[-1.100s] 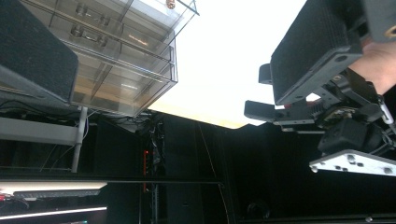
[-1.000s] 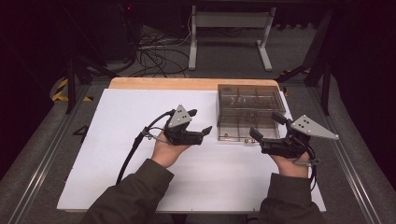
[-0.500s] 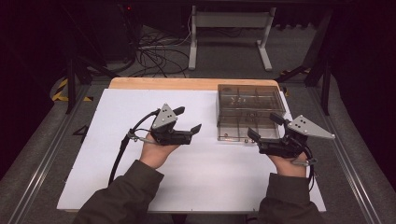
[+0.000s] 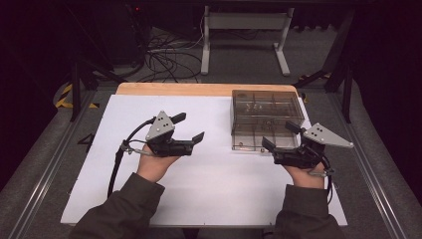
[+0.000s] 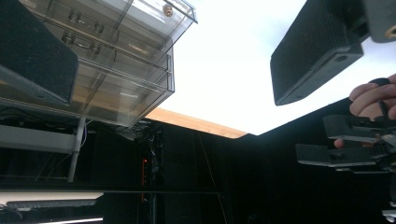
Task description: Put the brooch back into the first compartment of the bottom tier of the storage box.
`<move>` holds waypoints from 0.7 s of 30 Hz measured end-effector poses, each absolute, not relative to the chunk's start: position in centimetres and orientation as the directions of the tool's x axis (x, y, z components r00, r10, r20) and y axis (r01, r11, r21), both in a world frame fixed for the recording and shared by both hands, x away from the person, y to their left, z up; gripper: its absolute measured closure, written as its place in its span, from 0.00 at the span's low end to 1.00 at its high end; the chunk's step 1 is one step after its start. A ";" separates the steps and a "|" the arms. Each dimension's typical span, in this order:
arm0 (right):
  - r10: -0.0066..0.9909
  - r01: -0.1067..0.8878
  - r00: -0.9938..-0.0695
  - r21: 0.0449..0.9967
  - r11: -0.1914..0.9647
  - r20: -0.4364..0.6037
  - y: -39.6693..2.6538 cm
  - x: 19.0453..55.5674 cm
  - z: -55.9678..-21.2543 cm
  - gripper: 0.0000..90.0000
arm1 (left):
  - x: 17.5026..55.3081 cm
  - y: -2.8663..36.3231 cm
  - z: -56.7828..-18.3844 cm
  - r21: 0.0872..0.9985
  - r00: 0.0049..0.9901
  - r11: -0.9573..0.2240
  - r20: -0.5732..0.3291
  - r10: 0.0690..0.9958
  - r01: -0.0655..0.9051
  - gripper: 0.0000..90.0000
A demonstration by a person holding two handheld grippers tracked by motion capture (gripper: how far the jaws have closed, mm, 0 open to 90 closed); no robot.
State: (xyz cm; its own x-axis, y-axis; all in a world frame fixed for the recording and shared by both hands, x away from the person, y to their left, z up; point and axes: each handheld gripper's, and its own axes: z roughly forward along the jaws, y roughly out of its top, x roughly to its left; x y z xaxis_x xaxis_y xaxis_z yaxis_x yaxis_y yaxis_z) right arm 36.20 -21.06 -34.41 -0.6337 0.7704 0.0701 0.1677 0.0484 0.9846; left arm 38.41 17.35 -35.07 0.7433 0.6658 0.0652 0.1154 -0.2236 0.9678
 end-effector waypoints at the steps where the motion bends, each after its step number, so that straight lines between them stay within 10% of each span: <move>1: 0.770 0.168 -0.634 0.985 0.050 0.070 -21.0 36.2 -34.4 0.02 | 38.3 17.5 -35.0 0.968 0.742 -0.224 0.068 0.667 0.112 0.18; 21: 0.775 0.176 -0.628 0.983 0.049 0.074 -20.9 36.4 -34.8 0.02 | 36.3 21.5 -35.1 0.974 0.734 -0.197 0.055 0.677 0.108 0.17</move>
State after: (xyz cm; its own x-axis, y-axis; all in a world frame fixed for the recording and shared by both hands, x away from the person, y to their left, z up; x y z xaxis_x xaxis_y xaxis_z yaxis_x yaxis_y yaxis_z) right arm 36.38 -20.86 -34.83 -0.6280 0.7747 0.0740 0.1764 0.0491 0.9831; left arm 36.28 21.49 -35.14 0.7341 0.6768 0.0553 0.1079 -0.1967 0.9745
